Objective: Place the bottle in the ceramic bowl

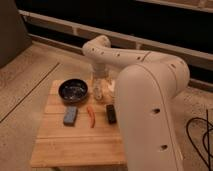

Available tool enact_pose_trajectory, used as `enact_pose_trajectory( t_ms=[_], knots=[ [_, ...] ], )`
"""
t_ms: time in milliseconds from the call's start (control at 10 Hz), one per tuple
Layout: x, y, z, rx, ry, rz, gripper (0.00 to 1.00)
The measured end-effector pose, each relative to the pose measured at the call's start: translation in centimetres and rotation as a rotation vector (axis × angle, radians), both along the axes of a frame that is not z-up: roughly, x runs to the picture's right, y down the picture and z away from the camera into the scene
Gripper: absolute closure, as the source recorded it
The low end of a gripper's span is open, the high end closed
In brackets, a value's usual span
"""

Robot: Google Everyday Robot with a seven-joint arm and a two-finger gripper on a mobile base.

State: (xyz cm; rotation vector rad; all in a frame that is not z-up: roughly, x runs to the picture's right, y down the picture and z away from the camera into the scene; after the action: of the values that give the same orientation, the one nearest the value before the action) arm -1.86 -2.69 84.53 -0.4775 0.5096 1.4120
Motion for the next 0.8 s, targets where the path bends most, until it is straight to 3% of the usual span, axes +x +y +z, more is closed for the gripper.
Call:
enact_pose_trajectory(
  t_ms=[500, 800],
  knots=[
    [-0.6, 0.3, 2.0, -0.038, -0.037, 0.007, 0.35],
    [-2.5, 0.2, 3.3, -0.055, -0.086, -0.009, 0.35]
  ],
)
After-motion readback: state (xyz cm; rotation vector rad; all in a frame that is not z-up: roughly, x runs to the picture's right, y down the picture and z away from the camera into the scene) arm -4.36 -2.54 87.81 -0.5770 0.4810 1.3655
